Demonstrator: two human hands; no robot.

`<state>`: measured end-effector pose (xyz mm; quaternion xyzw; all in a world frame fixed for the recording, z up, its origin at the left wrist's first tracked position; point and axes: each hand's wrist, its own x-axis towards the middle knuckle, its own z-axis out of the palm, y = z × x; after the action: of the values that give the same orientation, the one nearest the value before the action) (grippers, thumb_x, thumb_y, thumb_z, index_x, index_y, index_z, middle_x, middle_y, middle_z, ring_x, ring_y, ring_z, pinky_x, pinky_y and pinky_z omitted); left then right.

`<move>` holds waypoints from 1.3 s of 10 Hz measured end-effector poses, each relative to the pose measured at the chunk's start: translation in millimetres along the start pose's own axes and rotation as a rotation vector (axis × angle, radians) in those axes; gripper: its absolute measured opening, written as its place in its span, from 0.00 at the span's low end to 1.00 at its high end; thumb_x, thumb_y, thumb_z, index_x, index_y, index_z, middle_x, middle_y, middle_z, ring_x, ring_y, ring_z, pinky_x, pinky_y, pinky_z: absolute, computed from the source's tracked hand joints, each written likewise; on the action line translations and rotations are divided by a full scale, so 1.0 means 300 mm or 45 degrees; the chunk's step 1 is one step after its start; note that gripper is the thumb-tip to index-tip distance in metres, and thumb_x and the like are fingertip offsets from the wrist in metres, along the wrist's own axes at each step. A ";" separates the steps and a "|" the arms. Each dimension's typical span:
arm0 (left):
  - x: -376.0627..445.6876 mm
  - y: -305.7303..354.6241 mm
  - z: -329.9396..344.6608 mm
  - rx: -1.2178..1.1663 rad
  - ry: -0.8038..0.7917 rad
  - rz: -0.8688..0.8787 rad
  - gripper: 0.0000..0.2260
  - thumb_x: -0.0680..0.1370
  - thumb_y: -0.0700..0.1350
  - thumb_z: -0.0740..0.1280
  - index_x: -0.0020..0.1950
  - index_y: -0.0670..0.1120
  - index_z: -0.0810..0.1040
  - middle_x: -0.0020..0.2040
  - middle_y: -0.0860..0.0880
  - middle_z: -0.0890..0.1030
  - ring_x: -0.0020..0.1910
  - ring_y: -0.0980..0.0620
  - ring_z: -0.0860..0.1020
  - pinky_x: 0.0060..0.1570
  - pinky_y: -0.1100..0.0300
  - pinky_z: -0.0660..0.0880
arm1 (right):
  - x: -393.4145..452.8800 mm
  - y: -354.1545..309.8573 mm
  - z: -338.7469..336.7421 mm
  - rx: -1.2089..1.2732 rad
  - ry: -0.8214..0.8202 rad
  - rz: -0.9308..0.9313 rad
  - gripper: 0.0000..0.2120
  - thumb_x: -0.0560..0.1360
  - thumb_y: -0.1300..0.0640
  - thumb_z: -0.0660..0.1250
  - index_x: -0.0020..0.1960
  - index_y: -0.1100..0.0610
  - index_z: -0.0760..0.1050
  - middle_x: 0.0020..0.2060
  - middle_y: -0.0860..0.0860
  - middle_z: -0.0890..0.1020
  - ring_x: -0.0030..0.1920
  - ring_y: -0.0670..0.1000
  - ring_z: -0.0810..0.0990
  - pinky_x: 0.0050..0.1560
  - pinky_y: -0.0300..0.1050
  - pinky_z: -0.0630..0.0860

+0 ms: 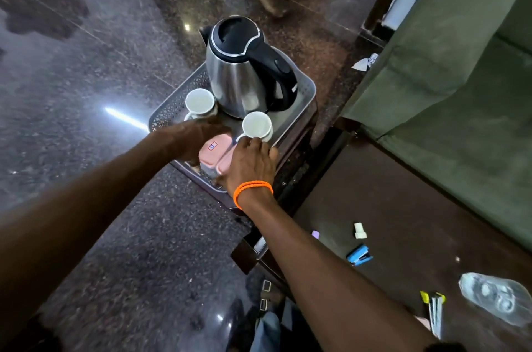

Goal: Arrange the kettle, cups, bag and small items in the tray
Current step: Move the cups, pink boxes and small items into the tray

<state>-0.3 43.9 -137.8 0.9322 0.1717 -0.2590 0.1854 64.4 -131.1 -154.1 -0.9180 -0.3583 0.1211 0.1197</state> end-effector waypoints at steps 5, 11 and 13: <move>-0.049 0.104 -0.015 -0.094 0.194 0.044 0.36 0.66 0.30 0.77 0.74 0.42 0.75 0.74 0.39 0.74 0.73 0.40 0.73 0.70 0.53 0.67 | -0.013 0.053 -0.024 0.085 -0.105 -0.173 0.17 0.70 0.50 0.72 0.58 0.50 0.79 0.61 0.51 0.78 0.63 0.57 0.71 0.62 0.57 0.64; -0.082 1.251 0.724 -0.486 0.012 0.377 0.25 0.74 0.45 0.71 0.72 0.49 0.76 0.70 0.46 0.76 0.69 0.45 0.75 0.67 0.52 0.74 | -0.844 1.104 -0.121 -0.169 -0.222 0.287 0.36 0.52 0.51 0.76 0.60 0.48 0.75 0.57 0.49 0.77 0.56 0.57 0.79 0.53 0.55 0.77; -0.138 1.528 0.988 -0.448 -0.203 0.365 0.47 0.66 0.51 0.79 0.81 0.47 0.61 0.77 0.48 0.65 0.76 0.48 0.65 0.73 0.53 0.68 | -1.090 1.338 -0.107 -0.123 -0.695 0.187 0.53 0.58 0.55 0.77 0.79 0.50 0.56 0.78 0.49 0.58 0.73 0.56 0.62 0.66 0.55 0.71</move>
<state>32.7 -494.1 -233.7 0.8771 0.0648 -0.2688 0.3927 93.4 -646.8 -202.4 -0.8795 -0.3152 0.3549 -0.0342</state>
